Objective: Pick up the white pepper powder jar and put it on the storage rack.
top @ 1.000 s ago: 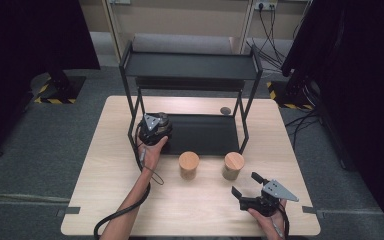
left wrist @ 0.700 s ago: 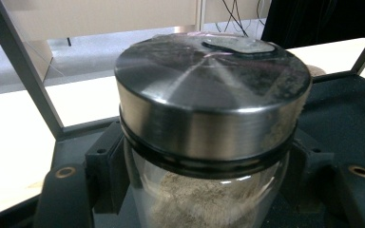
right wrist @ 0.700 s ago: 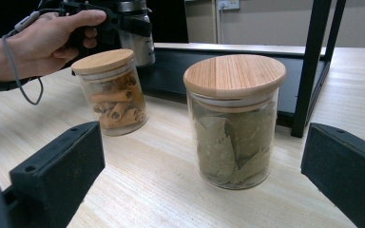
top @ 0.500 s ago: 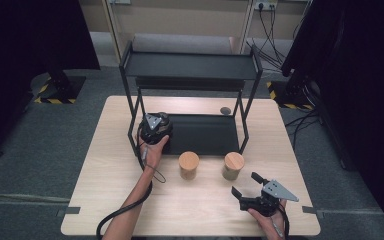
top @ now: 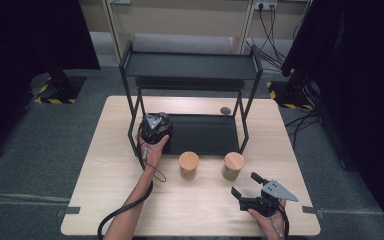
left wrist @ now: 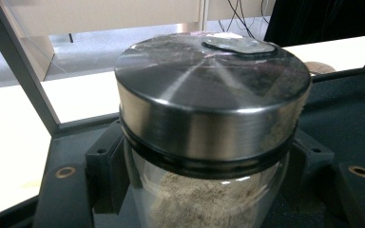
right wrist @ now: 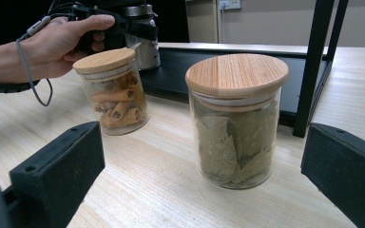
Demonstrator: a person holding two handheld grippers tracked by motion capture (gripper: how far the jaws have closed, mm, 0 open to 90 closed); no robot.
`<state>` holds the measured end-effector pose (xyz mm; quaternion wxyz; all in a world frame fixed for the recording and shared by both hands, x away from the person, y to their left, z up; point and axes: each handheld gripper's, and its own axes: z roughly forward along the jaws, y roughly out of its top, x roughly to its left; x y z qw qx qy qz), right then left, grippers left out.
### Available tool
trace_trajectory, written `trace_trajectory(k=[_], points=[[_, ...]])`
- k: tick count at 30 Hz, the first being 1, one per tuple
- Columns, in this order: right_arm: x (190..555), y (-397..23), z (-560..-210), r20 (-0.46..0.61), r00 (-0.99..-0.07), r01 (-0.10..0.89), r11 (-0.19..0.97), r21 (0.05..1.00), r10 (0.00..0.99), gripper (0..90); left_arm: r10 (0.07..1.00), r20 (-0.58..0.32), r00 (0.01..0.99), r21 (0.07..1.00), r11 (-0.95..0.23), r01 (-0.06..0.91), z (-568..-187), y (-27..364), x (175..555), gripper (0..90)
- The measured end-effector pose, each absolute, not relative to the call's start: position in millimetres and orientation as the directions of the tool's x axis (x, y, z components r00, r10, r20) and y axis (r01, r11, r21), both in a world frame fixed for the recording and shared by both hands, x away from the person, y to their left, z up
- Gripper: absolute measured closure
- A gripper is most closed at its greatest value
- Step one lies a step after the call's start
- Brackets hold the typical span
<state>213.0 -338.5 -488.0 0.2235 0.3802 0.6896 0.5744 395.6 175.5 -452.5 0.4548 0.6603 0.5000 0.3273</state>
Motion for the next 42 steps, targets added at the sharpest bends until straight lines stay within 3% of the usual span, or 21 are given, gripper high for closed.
trace_trajectory(k=[19, 28, 42], points=[[213, -338, -488, 0.129, -0.612, 0.267, 0.051, 0.962, 0.78, 0.8, 0.965, -0.009, 0.262, 0.923, -0.093, 0.373, -453, 170, 394, 30.3], [213, -338, -488, 0.129, -0.613, 0.267, 0.051, 0.962, 0.779, 0.8, 0.974, 0.002, 0.226, 0.904, -0.099, 0.416, -444, 163, 395, 8.4], [213, -338, -488, 0.13, -0.613, 0.268, 0.051, 0.962, 0.779, 0.8, 0.97, -0.024, 0.24, 0.912, -0.077, 0.403, -441, 168, 390, 3.9]])
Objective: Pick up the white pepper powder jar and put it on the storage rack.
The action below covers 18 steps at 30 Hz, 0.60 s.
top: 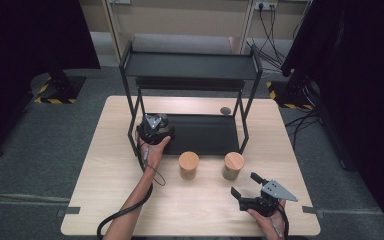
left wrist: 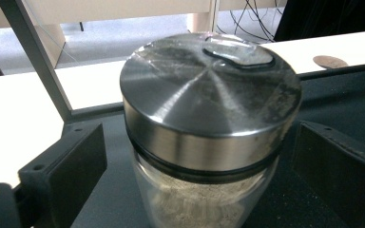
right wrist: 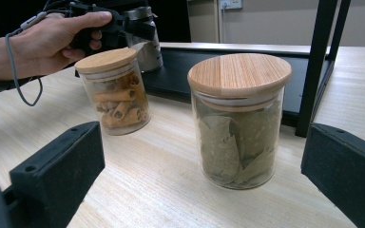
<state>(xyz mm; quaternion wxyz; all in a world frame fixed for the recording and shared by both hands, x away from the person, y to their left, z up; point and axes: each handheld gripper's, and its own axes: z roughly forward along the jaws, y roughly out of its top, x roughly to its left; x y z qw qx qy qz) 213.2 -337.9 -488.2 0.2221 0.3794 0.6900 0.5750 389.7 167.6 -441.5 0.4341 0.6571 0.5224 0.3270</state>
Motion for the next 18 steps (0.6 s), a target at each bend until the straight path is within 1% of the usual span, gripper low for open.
trace_trajectory(k=[12, 18], points=[[213, -338, -488, 0.13, -0.613, 0.267, 0.05, 0.962, 0.78, 0.8, 0.97, -0.031, 0.24, 0.904, -0.075, 0.42, -432, 166, 381, 4.0], [213, -338, -488, 0.129, -0.613, 0.268, 0.051, 0.962, 0.78, 0.8, 0.968, -0.034, 0.247, 0.907, -0.074, 0.415, -431, 167, 376, 4.3]])
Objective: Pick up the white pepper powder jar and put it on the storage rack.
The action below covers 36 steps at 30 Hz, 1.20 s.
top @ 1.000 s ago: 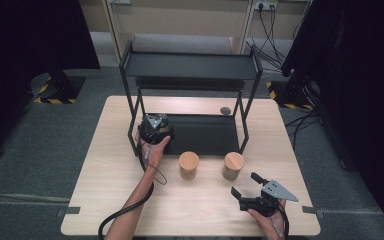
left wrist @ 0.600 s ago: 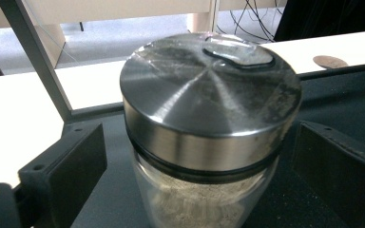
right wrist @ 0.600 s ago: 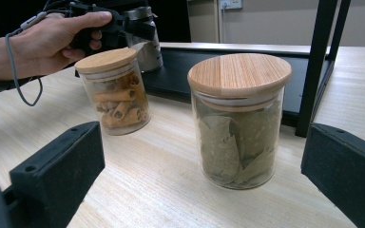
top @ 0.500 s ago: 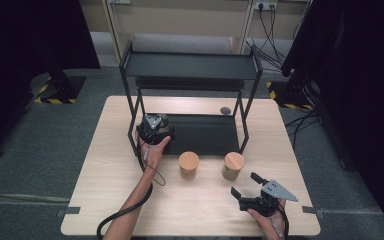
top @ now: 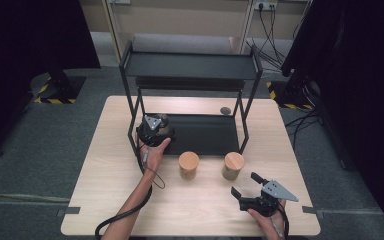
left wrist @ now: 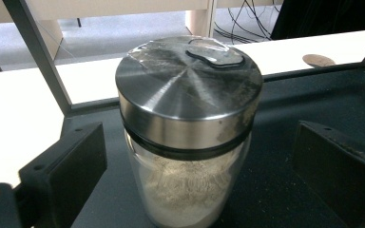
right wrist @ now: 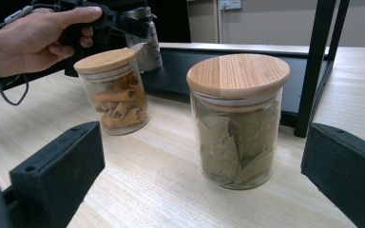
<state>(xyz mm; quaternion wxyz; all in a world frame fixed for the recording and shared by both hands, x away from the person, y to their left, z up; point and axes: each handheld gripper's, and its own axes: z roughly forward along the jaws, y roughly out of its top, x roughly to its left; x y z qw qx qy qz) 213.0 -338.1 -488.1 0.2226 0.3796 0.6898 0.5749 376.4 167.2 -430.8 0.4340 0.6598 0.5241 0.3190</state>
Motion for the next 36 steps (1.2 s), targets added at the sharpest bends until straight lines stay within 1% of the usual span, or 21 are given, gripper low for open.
trace_trajectory(k=[11, 17, 24, 36], points=[[213, -338, -488, 0.129, -0.613, 0.266, 0.05, 0.963, 0.78, 0.8, 0.96, -0.033, 0.276, 0.914, -0.083, 0.398, -425, 169, 363, 4.4], [213, -338, -488, 0.129, -0.613, 0.267, 0.05, 0.962, 0.78, 0.9, 0.954, -0.047, 0.297, 0.92, -0.074, 0.385, -422, 173, 354, 4.4], [213, -338, -488, 0.13, -0.612, 0.267, 0.049, 0.962, 0.78, 0.8, 0.952, -0.039, 0.305, 0.921, -0.084, 0.38, -418, 175, 346, 4.5], [213, -338, -488, 0.129, -0.613, 0.267, 0.051, 0.962, 0.78, 0.8, 0.944, -0.046, 0.328, 0.928, -0.081, 0.363, -421, 180, 331, 4.4]])
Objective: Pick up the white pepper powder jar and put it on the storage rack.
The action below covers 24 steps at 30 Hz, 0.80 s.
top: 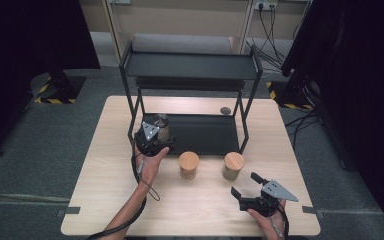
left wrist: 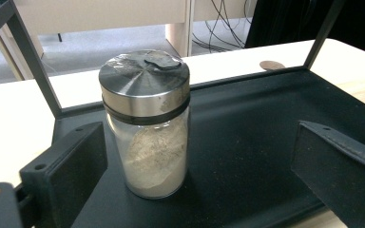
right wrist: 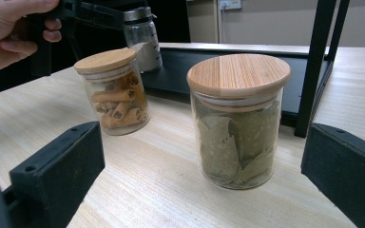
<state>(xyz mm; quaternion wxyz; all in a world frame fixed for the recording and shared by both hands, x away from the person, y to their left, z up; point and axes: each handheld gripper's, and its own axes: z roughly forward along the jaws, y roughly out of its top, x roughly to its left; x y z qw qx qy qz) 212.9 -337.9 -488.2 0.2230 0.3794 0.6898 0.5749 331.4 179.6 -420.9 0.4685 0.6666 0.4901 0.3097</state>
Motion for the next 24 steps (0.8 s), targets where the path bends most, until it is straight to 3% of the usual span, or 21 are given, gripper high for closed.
trace_trajectory(k=[24], points=[[213, -337, -488, 0.131, -0.612, 0.269, 0.049, 0.962, 0.78, 0.8, 0.928, -0.036, 0.371, 0.944, -0.091, 0.319, -423, 187, 304, 4.5]])
